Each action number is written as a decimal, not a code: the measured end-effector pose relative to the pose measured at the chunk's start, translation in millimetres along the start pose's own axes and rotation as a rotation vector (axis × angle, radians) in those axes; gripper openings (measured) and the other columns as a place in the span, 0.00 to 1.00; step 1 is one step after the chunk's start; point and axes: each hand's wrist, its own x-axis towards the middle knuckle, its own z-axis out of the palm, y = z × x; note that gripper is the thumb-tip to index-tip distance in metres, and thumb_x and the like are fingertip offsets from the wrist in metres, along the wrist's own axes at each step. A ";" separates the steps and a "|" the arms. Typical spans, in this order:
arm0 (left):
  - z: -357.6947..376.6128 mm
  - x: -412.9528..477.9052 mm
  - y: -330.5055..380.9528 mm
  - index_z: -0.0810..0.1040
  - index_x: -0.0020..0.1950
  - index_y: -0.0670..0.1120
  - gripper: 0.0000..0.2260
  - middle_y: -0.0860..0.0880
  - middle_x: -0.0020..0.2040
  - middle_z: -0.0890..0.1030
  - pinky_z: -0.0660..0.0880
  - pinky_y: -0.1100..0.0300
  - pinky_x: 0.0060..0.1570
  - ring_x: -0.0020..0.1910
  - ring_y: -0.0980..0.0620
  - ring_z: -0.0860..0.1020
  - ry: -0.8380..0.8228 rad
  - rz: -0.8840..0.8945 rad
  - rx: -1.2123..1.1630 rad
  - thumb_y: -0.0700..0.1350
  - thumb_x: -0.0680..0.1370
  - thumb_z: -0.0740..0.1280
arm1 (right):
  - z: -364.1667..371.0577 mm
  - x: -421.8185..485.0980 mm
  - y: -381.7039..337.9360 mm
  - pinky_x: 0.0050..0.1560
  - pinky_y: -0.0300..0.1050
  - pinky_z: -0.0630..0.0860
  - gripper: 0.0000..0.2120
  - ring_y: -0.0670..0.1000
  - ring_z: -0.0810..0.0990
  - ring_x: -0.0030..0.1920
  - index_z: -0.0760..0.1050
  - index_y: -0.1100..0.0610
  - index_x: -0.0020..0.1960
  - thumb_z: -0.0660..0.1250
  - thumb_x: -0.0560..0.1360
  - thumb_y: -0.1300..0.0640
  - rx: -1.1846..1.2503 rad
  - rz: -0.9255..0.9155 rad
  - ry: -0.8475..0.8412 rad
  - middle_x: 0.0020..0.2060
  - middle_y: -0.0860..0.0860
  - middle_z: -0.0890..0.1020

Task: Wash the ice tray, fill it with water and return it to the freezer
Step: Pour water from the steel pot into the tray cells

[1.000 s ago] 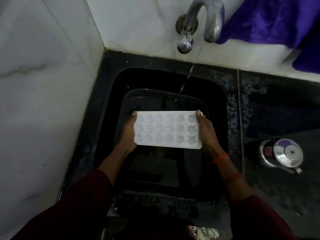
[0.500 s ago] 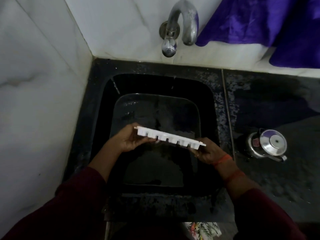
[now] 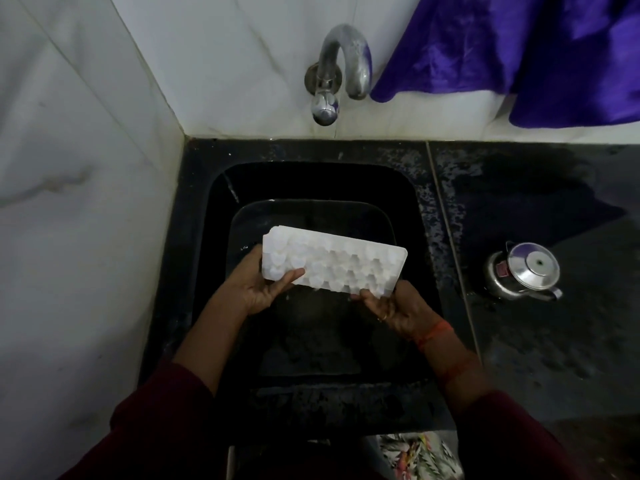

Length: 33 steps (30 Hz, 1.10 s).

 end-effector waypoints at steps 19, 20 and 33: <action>21.0 -35.8 -56.5 0.79 0.57 0.40 0.19 0.39 0.47 0.86 0.83 0.57 0.35 0.38 0.44 0.86 -0.115 0.268 0.129 0.54 0.83 0.59 | -37.5 -76.3 -25.8 0.31 0.42 0.82 0.11 0.50 0.85 0.32 0.76 0.58 0.55 0.59 0.82 0.52 -0.083 -0.327 -0.028 0.37 0.56 0.85; 24.4 -36.8 -66.4 0.80 0.57 0.39 0.19 0.39 0.47 0.86 0.83 0.57 0.36 0.39 0.45 0.86 -0.129 0.278 0.177 0.53 0.83 0.59 | -50.6 -84.1 -27.8 0.32 0.42 0.82 0.10 0.50 0.85 0.33 0.77 0.58 0.54 0.61 0.82 0.54 -0.089 -0.367 -0.009 0.38 0.55 0.85; 119.7 0.3 -252.0 0.83 0.57 0.41 0.12 0.43 0.50 0.87 0.81 0.57 0.36 0.47 0.44 0.85 0.084 0.441 0.487 0.47 0.82 0.66 | -253.9 -138.9 -66.8 0.40 0.48 0.83 0.09 0.56 0.86 0.49 0.79 0.61 0.56 0.65 0.79 0.57 -0.204 -0.605 0.109 0.50 0.57 0.86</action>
